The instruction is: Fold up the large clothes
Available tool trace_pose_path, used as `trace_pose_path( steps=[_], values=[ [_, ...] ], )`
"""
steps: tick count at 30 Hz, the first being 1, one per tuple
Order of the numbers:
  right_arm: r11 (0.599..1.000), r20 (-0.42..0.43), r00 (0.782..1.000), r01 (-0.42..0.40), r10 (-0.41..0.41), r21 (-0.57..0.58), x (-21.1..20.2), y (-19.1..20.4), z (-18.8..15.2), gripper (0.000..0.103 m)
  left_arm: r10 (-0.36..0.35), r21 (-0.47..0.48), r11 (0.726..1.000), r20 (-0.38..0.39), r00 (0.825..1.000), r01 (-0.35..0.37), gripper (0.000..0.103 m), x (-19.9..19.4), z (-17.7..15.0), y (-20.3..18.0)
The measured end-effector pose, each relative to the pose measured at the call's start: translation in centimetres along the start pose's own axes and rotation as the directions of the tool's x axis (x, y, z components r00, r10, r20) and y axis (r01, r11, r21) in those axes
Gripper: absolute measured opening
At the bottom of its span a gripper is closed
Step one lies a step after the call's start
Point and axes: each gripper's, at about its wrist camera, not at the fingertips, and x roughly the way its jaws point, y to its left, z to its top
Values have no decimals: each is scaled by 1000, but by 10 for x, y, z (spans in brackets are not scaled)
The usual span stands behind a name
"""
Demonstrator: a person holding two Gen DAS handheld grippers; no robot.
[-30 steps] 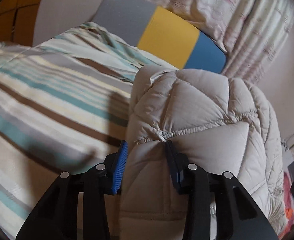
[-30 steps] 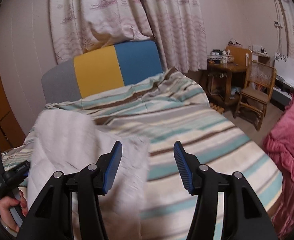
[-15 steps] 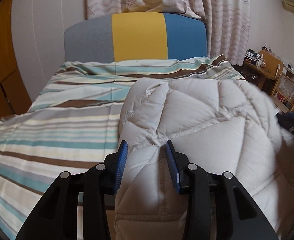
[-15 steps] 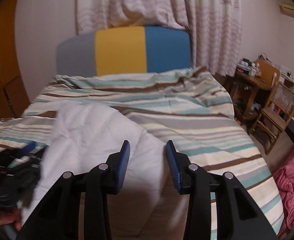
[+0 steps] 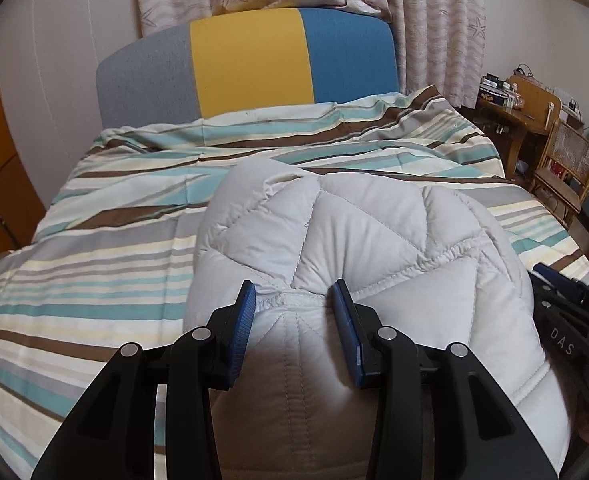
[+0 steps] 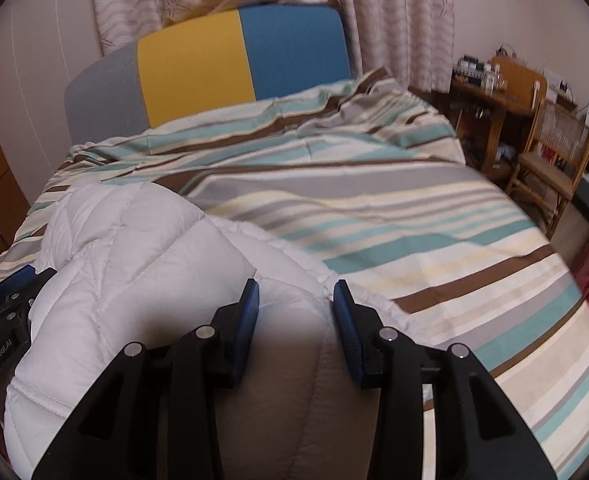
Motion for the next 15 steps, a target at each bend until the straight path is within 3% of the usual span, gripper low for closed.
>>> trace_pose_path(
  steps=[15],
  values=[
    [1000, -97, 995, 20, -23, -24, 54, 7, -7, 38, 3, -43, 999, 13, 1000, -2, 40, 32, -14, 2]
  ],
)
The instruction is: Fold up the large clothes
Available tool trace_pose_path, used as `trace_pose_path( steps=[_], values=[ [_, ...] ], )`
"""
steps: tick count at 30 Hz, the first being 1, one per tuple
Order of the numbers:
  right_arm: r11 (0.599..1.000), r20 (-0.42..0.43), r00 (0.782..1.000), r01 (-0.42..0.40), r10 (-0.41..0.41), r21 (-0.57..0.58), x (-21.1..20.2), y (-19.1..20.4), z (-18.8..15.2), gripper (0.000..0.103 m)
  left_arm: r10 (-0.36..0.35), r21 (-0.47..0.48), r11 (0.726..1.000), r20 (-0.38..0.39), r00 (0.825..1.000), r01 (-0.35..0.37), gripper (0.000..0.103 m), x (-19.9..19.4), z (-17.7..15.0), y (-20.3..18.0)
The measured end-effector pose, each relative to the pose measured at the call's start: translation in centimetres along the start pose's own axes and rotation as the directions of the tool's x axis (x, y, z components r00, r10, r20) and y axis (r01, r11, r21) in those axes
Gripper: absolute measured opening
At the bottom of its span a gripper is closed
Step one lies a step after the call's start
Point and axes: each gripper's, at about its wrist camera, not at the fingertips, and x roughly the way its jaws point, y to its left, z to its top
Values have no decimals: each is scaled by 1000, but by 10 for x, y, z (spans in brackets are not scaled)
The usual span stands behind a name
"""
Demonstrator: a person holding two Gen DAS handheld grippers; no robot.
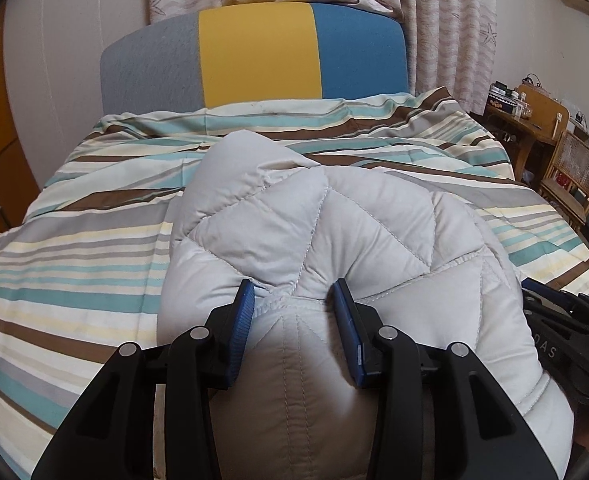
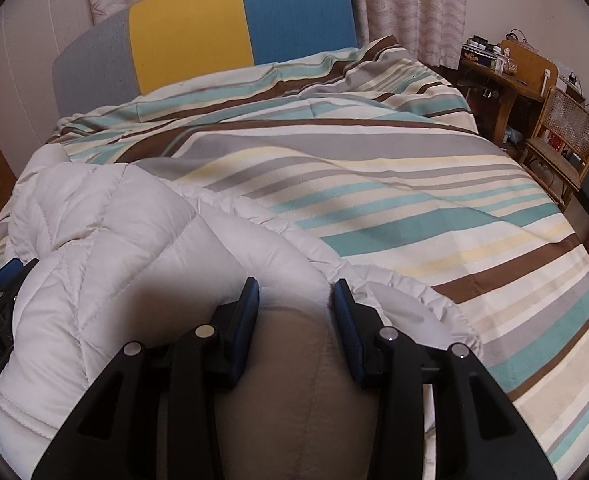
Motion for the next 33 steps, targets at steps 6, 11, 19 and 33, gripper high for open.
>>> trace_pose_path(
  steps=[6, 11, 19, 33],
  values=[
    [1000, 16, 1000, 4, -4, -1, -2, 0, -2, 38, -11, 17, 1000, -35, 999, 12, 44, -14, 11, 0],
    [1000, 34, 999, -1, 0, 11, -7, -2, -3, 38, -48, -17, 999, -6, 999, 48, 77, -27, 54, -2],
    [999, 35, 999, -18, 17, 49, -7, -10, -3, 38, 35, 128, 992, -120, 992, -20, 82, 48, 49, -36],
    [998, 61, 998, -27, 23, 52, -9, -11, -4, 39, 35, 147, 989, -46, 998, -28, 84, 8, 20, -33]
  ],
)
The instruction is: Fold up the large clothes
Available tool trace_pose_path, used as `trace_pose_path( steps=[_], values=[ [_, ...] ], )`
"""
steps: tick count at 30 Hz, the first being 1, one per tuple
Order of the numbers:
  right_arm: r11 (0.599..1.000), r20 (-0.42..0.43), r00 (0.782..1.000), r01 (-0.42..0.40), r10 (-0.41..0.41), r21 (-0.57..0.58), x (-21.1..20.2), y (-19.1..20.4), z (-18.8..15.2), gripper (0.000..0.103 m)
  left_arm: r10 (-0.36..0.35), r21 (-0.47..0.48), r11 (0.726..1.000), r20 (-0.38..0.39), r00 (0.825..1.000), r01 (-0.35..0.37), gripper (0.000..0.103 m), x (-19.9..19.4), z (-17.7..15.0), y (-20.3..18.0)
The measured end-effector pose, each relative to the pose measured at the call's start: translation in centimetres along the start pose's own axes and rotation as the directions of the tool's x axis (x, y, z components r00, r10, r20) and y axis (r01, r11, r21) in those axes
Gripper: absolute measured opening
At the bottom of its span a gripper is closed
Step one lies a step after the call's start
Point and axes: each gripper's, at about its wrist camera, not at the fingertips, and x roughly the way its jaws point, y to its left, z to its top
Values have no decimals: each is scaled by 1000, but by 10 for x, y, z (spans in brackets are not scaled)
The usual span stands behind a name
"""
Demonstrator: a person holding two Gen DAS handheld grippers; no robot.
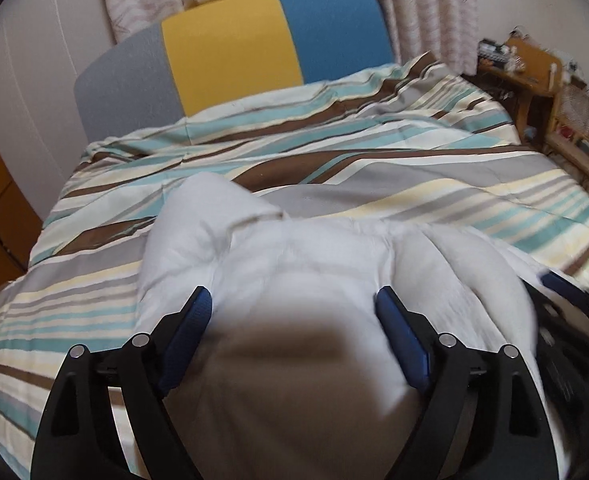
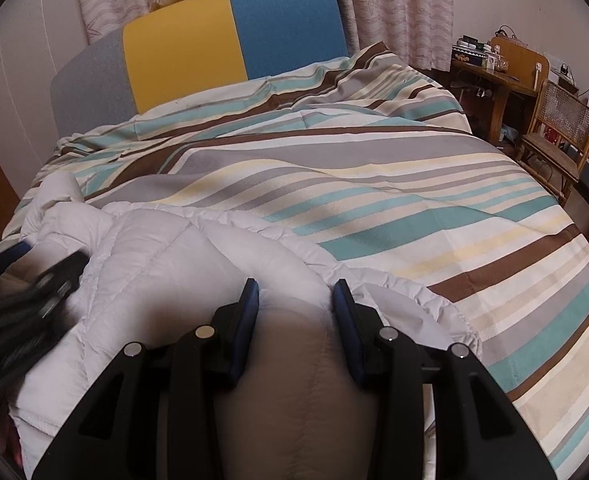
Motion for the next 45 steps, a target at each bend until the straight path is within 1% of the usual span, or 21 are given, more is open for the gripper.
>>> trace_pose_path(
  steps=[2, 5, 7, 8, 10, 13, 16, 19, 21, 22, 23, 25, 26, 30, 31, 35, 38, 40, 42, 43, 45],
  values=[
    [1000, 20, 1000, -11, 11, 10, -7, -2, -1, 43, -27, -8, 1000, 15, 1000, 27, 90, -18, -8, 3],
    [999, 54, 998, -40, 38, 30, -32, -7, -2, 50, -98, 8, 995, 41, 994, 98, 91, -52, -24, 6],
    [996, 91, 993, -75, 71, 41, -62, -10, -9, 52, -112, 46, 993, 53, 992, 109, 94, -64, -32, 0],
    [996, 102, 992, -79, 75, 39, -71, -11, -12, 54, -99, 67, 993, 68, 993, 94, 94, -67, -37, -4],
    [998, 117, 991, -67, 64, 20, -85, -9, -25, 55, -49, 96, 995, 96, 994, 40, 95, -63, -45, -14],
    [999, 91, 995, -37, 35, 21, -73, -13, -40, 56, -70, 89, 994, 93, 993, 61, 98, -46, -51, -19],
    [996, 113, 993, -48, 40, 70, -62, -20, -47, 57, -68, 85, 994, 80, 995, 61, 98, -36, -49, -20],
    [999, 110, 994, -23, 18, 46, -63, -14, -46, 58, -77, 81, 994, 76, 994, 70, 98, -35, -47, -18],
    [998, 100, 994, -45, 39, 54, -69, -18, -44, 67, -101, 80, 992, 72, 992, 95, 100, -43, -47, -13],
    [993, 94, 993, -73, 65, 93, -79, -26, -44, 75, -113, 83, 991, 69, 991, 108, 100, -49, -49, -9],
    [987, 96, 991, -104, 92, 125, -86, -33, -45, 77, -124, 85, 989, 66, 990, 118, 100, -56, -50, -5],
    [971, 102, 985, -156, 139, 183, -104, -49, -51, 83, -131, 71, 989, 70, 989, 126, 100, -70, -55, 7],
    [968, 92, 986, -154, 138, 199, -111, -55, -55, 85, -132, 57, 990, 70, 989, 128, 100, -76, -58, 14],
    [959, 21, 984, -178, 178, 220, -122, -67, -66, 92, -162, -64, 985, 14, 987, 162, 100, -83, -72, 47],
    [961, -11, 983, -175, 182, 213, -121, -66, -69, 93, -189, -104, 977, -9, 982, 187, 100, -80, -76, 54],
    [952, -101, 968, -202, 230, 229, -108, -63, -80, 96, -328, -261, 918, -74, 942, 300, 100, -71, -93, 77],
    [920, -171, 939, -237, 299, 311, -89, -71, -84, 99, -388, -283, 894, -105, 916, 346, 100, -68, -97, 78],
    [893, -192, 916, -268, 352, 361, -81, -76, -85, 100, -435, -273, 880, -134, 891, 389, 100, -65, -98, 76],
    [905, -205, 913, -278, 354, 323, -80, -72, -81, 100, -473, -276, 864, -162, 866, 420, 100, -59, -100, 75],
    [910, -215, 909, -287, 357, 298, -79, -68, -78, 99, -483, -283, 858, -163, 860, 429, 100, -57, -100, 75],
    [898, -226, 891, -321, 395, 301, -73, -65, -75, 97, -502, -302, 845, -166, 849, 440, 100, -53, -102, 75]
  ],
)
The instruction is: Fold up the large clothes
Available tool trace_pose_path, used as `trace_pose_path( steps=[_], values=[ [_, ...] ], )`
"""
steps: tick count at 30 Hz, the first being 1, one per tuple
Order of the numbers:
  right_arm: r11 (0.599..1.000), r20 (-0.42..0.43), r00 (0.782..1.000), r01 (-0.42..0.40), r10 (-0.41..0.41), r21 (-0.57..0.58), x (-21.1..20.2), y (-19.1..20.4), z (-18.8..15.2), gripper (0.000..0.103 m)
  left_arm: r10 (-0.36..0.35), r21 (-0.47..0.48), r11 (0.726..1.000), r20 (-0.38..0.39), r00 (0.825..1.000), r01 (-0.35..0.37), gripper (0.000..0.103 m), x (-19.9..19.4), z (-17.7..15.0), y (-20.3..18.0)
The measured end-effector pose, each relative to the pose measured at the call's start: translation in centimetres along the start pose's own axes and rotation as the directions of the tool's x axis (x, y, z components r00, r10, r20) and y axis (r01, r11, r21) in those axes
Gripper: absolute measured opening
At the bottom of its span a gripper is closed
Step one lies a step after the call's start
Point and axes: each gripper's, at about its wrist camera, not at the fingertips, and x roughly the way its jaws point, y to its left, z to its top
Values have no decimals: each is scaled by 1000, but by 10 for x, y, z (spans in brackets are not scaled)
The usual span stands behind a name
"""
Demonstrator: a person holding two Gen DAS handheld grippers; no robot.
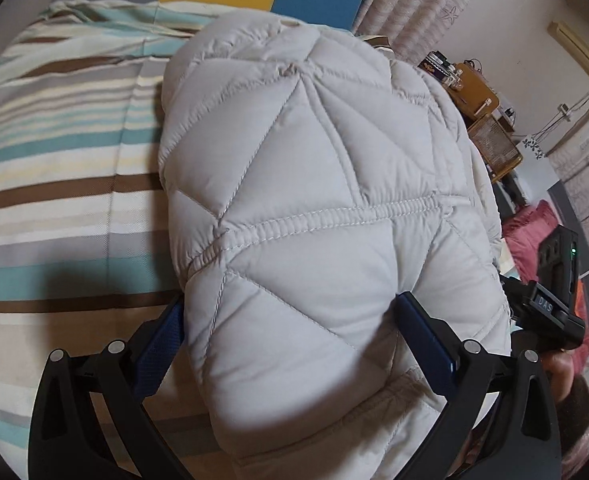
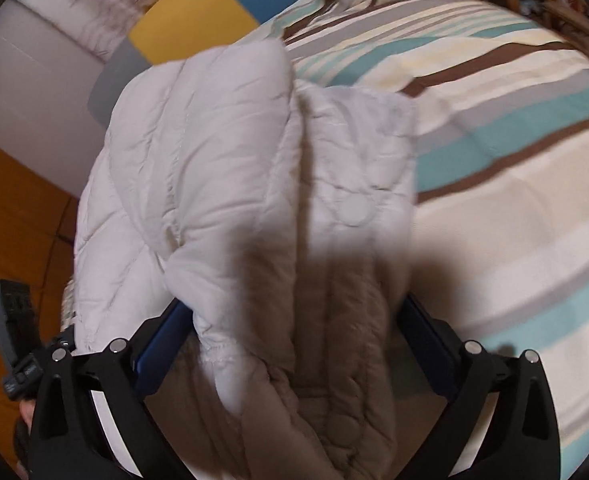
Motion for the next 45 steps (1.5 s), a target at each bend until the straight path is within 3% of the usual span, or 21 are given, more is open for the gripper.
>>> trace_pose_path(
  steps=[5, 10, 13, 20, 27, 29, 33, 36, 39, 42, 45],
  values=[
    [984, -55, 983, -171, 173, 49, 14, 3, 9, 73, 12, 35, 999, 7, 1000, -12, 81, 0, -4, -11],
    [959, -28, 960, -276, 278, 66, 14, 4, 8, 67, 46, 112, 992, 57, 997, -52, 51, -17, 3, -24],
    [939, 17, 942, -335, 335, 78, 9, 8, 3, 63, 52, 167, 983, 119, 992, -71, 42, -36, 9, -32],
    [900, 34, 899, -436, 436, 1, 9, 61, -10, 61, 34, 178, 981, 237, 971, -77, 40, -92, 12, -19],
    [862, -43, 868, -497, 495, -102, 39, 139, -33, 61, 104, 71, 989, 312, 944, -133, 40, -146, -20, 44],
    [844, -75, 857, -515, 510, -150, 51, 167, -44, 61, 127, 31, 989, 337, 933, -146, 40, -161, -34, 65],
    [809, -148, 843, -538, 517, -239, 77, 225, -69, 61, 225, -65, 974, 388, 894, -216, 40, -198, -74, 112],
    [786, -193, 844, -536, 500, -310, 92, 266, -88, 61, 282, -156, 959, 405, 870, -238, 40, -221, -104, 144],
    [765, -219, 859, -511, 463, -391, 103, 301, -103, 61, 307, -235, 946, 417, 855, -225, 40, -240, -128, 176],
    [775, -194, 901, -434, 389, -460, 111, 316, -114, 63, 310, -298, 934, 411, 857, -195, 42, -244, -144, 199],
    [813, -109, 947, -315, 301, -490, 108, 310, -127, 70, 310, -294, 935, 400, 863, -199, 50, -241, -161, 210]
  ],
)
